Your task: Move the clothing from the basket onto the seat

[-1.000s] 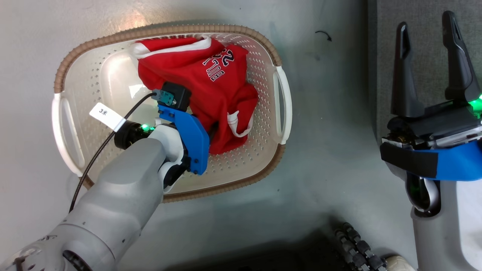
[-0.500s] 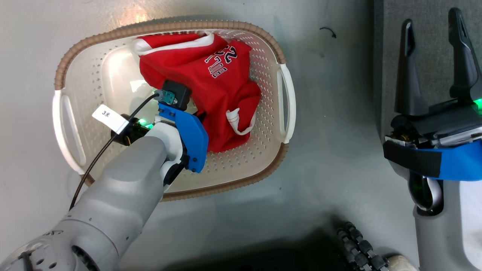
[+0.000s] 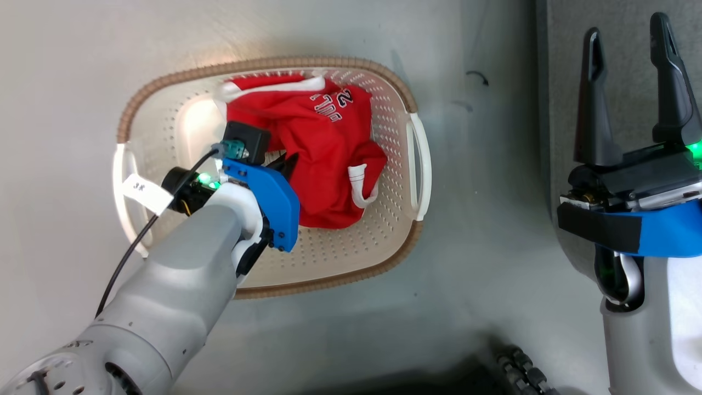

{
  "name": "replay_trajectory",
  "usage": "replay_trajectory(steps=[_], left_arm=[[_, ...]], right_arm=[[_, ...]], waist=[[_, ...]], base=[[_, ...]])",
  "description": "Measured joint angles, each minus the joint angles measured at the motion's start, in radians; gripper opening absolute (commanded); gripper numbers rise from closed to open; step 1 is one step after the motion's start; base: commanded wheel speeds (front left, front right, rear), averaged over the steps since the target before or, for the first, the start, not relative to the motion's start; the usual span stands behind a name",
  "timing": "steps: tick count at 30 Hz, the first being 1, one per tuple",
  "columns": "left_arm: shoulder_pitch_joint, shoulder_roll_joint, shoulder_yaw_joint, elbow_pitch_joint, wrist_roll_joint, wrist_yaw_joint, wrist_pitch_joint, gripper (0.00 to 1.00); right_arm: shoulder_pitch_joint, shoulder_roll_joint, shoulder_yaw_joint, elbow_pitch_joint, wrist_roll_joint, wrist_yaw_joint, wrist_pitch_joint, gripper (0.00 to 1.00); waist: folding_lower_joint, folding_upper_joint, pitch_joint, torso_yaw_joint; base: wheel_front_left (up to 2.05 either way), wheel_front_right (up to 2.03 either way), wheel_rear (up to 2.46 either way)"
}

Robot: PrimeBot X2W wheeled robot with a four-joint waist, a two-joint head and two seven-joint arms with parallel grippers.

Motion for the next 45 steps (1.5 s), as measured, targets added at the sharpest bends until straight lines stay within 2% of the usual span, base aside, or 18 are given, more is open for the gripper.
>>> replay_trajectory(steps=[14,20,34,45], left_arm=[[0.073,0.004,-0.004,-0.022,-0.023,0.000,-0.162,0.00],[0.097,0.007,0.007,-0.034,-0.016,0.000,-0.186,0.00],[0.203,0.044,0.295,-0.183,0.246,0.000,-0.189,0.00],[0.300,0.039,0.489,-0.323,0.425,0.000,-0.189,0.00]], right_arm=[[0.022,-0.003,-0.004,0.057,0.010,0.000,0.000,1.00],[0.059,-0.011,-0.016,0.080,0.012,0.000,0.000,1.00],[0.152,-0.021,-0.034,0.123,0.026,0.000,0.000,1.00],[0.220,-0.019,-0.036,0.153,0.045,0.000,0.000,1.00]], waist=[[0.0000,0.0000,-0.196,0.043],[-0.0001,0.0000,-0.295,0.064],[-0.0002,0.0000,-0.525,0.108],[-0.0002,0.0001,-0.686,0.132]], base=[[0.00,0.00,0.00],[0.00,0.00,0.00],[0.00,0.00,0.00],[0.00,0.00,0.00]])
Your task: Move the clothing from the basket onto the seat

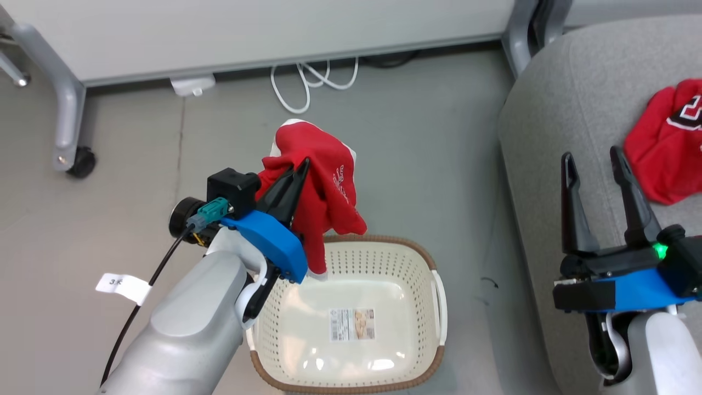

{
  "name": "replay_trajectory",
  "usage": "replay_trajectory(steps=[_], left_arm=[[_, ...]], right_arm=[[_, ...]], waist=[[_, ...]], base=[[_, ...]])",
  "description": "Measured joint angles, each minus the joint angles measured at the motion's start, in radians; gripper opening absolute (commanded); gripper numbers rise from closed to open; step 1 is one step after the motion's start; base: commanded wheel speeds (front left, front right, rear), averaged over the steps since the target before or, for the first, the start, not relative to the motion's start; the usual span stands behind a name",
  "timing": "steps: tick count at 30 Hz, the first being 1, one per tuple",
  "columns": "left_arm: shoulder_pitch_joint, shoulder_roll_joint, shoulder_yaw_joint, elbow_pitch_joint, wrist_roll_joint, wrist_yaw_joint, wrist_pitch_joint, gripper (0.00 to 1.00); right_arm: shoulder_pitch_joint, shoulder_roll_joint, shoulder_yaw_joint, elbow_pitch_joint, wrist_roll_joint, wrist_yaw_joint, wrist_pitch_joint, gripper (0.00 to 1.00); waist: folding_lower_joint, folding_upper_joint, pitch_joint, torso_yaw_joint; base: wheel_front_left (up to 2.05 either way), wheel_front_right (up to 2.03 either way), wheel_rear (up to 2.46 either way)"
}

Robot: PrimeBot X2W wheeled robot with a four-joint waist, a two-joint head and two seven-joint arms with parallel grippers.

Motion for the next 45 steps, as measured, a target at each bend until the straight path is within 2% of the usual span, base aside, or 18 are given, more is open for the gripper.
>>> replay_trajectory(steps=[7,16,35,45], left_arm=[[0.008,-0.018,0.044,-0.089,0.084,0.000,0.000,0.00],[-0.019,-0.035,0.035,-0.208,0.143,0.000,0.000,0.00],[-0.131,-0.050,-0.028,-0.371,0.169,0.016,0.085,0.00],[-0.122,-0.043,-0.044,-0.396,0.168,0.027,0.098,0.00]], right_arm=[[0.041,0.004,-0.004,0.008,0.003,0.000,0.000,1.00],[0.071,0.010,-0.008,0.018,0.011,0.000,0.000,1.00],[0.106,0.017,-0.010,0.019,0.027,0.000,0.000,1.00],[0.102,0.019,0.061,-0.034,0.031,0.000,0.000,1.00]], waist=[[0.0000,0.0000,-0.075,0.010],[0.0001,0.0000,-0.129,0.017],[0.0002,0.0000,-0.179,0.022],[0.0003,0.0000,-0.177,0.027]], base=[[0.00,0.00,0.00],[0.00,0.00,0.00],[0.00,0.00,0.00],[0.00,0.00,0.00]])
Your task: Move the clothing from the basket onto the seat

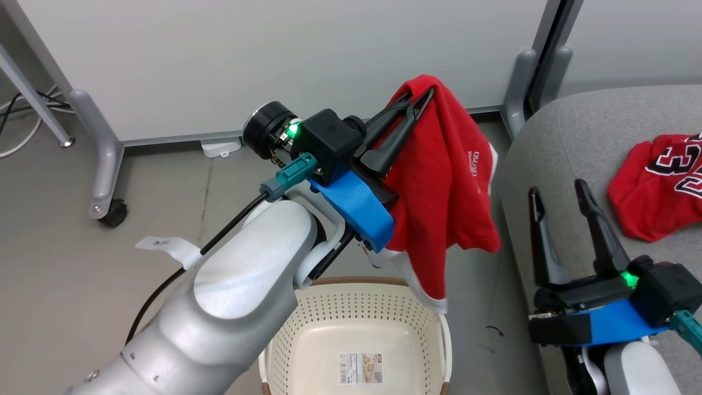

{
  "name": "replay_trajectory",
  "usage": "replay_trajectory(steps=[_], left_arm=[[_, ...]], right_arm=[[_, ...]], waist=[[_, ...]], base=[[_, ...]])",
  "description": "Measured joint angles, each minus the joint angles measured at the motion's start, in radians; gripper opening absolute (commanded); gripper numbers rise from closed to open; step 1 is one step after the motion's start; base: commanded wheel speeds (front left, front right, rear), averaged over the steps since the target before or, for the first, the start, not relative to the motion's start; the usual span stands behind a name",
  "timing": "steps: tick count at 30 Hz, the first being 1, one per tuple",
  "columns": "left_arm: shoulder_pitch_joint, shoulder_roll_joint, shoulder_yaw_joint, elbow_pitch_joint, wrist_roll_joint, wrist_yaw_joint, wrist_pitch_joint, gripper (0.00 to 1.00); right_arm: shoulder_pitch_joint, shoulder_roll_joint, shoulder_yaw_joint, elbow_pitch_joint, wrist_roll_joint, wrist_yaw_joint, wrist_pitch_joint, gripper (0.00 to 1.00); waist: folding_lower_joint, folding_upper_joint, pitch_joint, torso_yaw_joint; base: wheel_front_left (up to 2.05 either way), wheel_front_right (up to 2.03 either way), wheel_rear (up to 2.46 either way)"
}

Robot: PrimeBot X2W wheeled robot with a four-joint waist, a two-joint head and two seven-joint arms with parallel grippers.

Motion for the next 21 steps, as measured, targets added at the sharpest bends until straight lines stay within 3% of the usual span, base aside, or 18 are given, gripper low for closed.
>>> replay_trajectory(steps=[13,21], left_arm=[[0.012,0.009,-0.013,0.001,-0.005,0.005,-0.005,0.00],[0.011,0.006,-0.020,0.000,-0.005,0.009,-0.010,0.00]], right_arm=[[-0.056,0.000,0.175,-0.060,0.010,0.000,0.000,1.00],[-0.118,-0.003,0.258,0.004,-0.015,0.000,0.000,1.00]], waist=[[0.0001,0.0000,0.006,0.006],[0.0001,0.0000,0.024,0.015]], base=[[0.00,0.00,0.00],[0.00,0.00,0.00]])
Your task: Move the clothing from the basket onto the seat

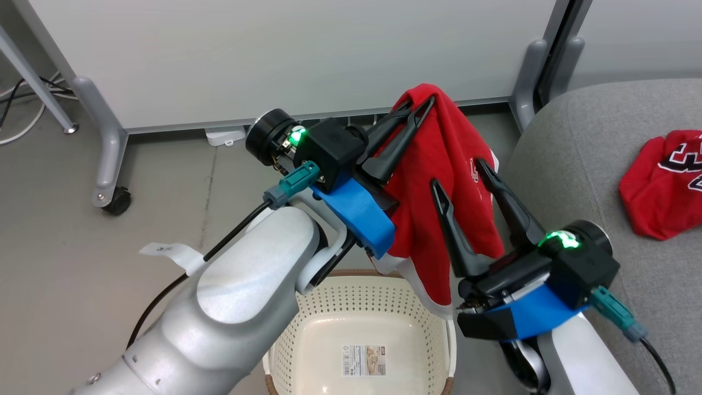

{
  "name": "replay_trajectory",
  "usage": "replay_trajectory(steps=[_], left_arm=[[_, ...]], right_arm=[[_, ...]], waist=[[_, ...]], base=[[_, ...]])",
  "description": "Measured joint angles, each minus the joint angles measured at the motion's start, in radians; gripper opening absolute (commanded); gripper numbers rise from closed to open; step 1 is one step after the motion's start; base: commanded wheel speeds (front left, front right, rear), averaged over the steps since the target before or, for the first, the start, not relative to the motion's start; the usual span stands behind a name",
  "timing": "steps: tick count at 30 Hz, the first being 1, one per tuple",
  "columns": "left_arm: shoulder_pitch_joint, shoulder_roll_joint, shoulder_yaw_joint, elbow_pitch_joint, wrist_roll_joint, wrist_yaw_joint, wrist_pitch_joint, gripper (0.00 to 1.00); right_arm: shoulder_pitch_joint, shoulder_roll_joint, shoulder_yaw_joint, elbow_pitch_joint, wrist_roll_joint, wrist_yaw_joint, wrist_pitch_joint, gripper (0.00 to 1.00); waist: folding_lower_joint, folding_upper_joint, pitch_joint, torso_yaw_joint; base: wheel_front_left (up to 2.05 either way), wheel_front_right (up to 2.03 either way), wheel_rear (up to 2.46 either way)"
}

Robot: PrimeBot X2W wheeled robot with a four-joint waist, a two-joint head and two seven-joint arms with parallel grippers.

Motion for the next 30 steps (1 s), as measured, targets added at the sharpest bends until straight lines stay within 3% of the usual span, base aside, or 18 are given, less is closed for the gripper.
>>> replay_trajectory(steps=[8,18,20,30], left_arm=[[-0.006,-0.008,-0.009,-0.002,0.000,0.004,-0.005,0.00],[-0.016,-0.020,-0.022,-0.003,-0.003,0.004,-0.013,0.00],[-0.018,-0.022,-0.026,-0.003,-0.004,0.003,-0.014,0.00],[-0.020,-0.022,-0.033,0.008,-0.008,0.003,-0.022,0.00]], right_arm=[[-0.106,0.003,0.034,0.143,-0.069,0.000,-0.001,1.00],[-0.193,0.004,0.044,0.270,-0.063,0.000,-0.001,1.00],[-0.200,0.004,0.052,0.298,-0.050,0.000,-0.001,0.00],[-0.217,0.004,0.051,0.324,-0.025,0.000,-0.001,0.00]], waist=[[0.0000,-0.0001,0.011,0.002],[0.0000,0.0000,0.022,0.015],[0.0000,-0.0001,0.024,0.020],[-0.0001,0.0000,0.026,0.027]], base=[[0.00,0.00,0.00],[0.00,0.00,0.00],[0.00,0.00,0.00],[0.00,0.00,0.00]])
